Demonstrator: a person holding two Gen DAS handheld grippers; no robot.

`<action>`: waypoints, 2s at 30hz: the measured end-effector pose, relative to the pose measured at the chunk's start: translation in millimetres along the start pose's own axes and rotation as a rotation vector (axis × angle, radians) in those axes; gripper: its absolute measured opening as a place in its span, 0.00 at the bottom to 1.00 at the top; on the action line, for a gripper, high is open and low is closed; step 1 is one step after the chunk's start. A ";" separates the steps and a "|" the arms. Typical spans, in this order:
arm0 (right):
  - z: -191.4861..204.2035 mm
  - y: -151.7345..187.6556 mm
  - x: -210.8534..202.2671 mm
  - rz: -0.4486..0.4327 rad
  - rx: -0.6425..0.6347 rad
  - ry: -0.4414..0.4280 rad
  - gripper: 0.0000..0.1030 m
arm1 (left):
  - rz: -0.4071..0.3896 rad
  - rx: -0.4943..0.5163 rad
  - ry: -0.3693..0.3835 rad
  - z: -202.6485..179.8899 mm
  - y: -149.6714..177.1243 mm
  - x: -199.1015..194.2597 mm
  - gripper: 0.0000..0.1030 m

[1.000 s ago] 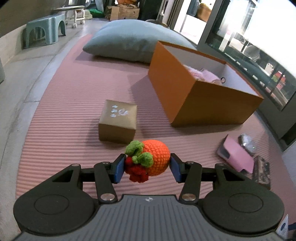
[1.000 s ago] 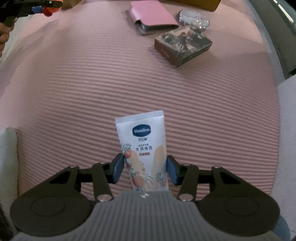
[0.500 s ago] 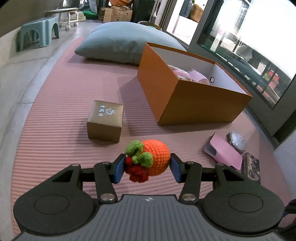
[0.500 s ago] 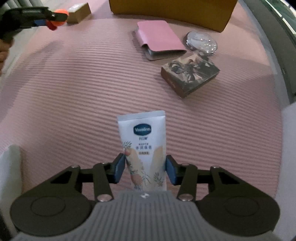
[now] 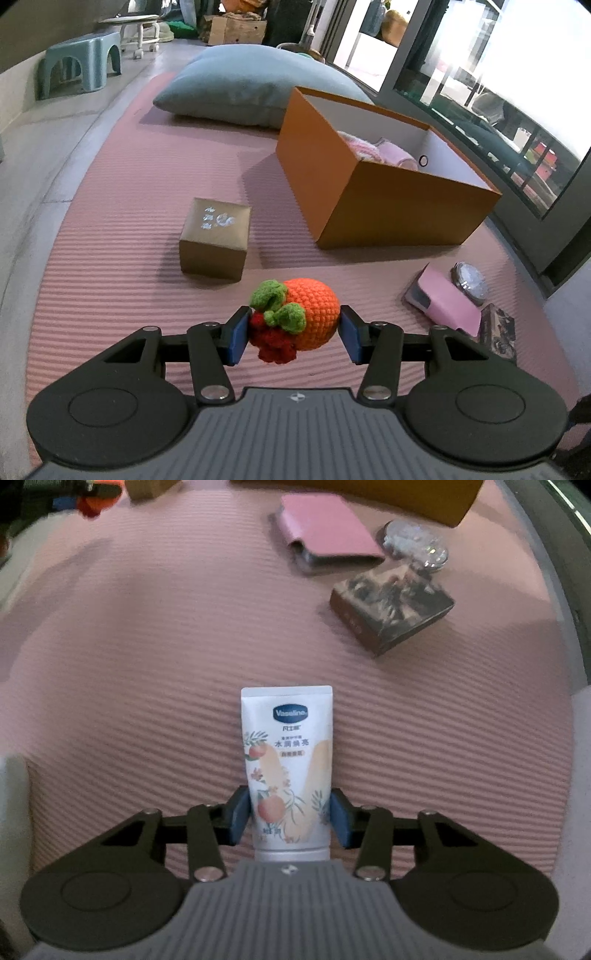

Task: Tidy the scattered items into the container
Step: 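Carry the crocheted fruit and Vaseline tube toward the box with both tools, then open the left tool to drop the fruit while the right tool releases the tube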

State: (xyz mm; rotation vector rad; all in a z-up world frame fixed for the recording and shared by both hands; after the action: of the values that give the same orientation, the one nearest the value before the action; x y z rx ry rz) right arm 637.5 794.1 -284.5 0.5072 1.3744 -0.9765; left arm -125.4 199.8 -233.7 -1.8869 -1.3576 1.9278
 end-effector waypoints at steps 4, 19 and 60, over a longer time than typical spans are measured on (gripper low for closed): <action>-3.8 -17.9 -27.2 -0.065 0.019 0.010 0.47 | -0.024 0.016 0.015 -6.9 -11.6 -7.9 0.57; -22.9 -117.6 -100.5 -0.304 0.076 0.099 0.47 | -0.061 0.163 0.086 -50.6 -58.7 -7.9 0.57; -176.6 -302.1 -64.8 -0.396 0.436 0.342 0.47 | 0.031 0.374 0.087 -110.5 -201.3 139.6 0.57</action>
State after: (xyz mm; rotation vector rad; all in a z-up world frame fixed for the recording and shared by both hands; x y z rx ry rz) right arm 296.2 791.0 -183.8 0.7714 1.6061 -1.5869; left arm -158.5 462.3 -186.7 -1.7897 -0.8726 1.9232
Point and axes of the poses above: each gripper's, at about its wrist camera, not at the fingertips, and x roughly the way its jaws point, z to its left, y to its underside, the point moved 1 cm from there along x, roughly the way its jaws point, and after that the axes turned 3 degrees about -y, right-handed, at the moved point
